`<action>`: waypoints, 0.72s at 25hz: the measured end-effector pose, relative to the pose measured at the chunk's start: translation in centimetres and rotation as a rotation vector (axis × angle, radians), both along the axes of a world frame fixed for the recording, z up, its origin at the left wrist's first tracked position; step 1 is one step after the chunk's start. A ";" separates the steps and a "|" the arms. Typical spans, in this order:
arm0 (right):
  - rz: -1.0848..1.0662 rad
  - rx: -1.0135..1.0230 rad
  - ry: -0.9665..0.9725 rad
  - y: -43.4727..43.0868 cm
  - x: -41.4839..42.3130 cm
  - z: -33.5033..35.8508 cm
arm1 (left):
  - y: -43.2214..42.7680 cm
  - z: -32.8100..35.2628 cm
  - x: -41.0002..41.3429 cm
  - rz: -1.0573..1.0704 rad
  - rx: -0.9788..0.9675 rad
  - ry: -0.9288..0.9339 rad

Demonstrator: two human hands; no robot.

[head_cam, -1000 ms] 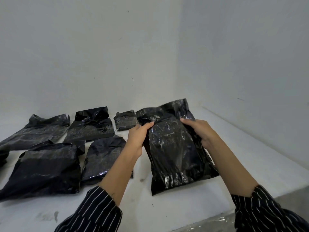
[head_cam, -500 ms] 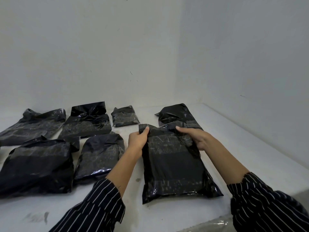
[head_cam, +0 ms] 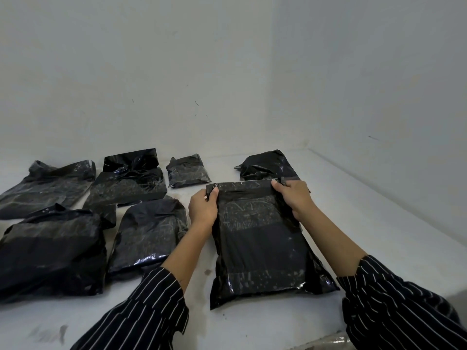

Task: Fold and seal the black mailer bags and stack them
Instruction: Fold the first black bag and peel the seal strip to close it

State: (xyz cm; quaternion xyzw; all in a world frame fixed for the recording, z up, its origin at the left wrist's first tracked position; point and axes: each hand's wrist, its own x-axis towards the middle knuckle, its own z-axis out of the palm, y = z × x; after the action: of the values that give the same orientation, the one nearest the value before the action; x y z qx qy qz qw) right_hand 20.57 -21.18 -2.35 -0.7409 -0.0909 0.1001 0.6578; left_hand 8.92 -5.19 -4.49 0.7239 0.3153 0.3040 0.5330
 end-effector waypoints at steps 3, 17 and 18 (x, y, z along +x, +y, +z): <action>0.053 0.004 0.095 -0.1 -0.2 0.5 | 0.1 0.2 0.1 -0.055 -0.189 -0.010; 0.092 -0.395 -0.359 -0.4 1.0 0.0 | 1.8 1.3 -0.5 -0.234 0.111 0.316; 0.126 -0.449 -0.536 -0.1 0.7 0.3 | 1.6 1.4 -0.4 -0.222 0.331 0.375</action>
State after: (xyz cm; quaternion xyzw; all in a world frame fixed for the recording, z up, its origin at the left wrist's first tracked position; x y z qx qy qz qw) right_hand 21.29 -21.26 -2.09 -0.8600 -0.2815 -0.0401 0.4237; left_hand 8.51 -3.63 -3.13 0.8749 0.2732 0.1518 0.3699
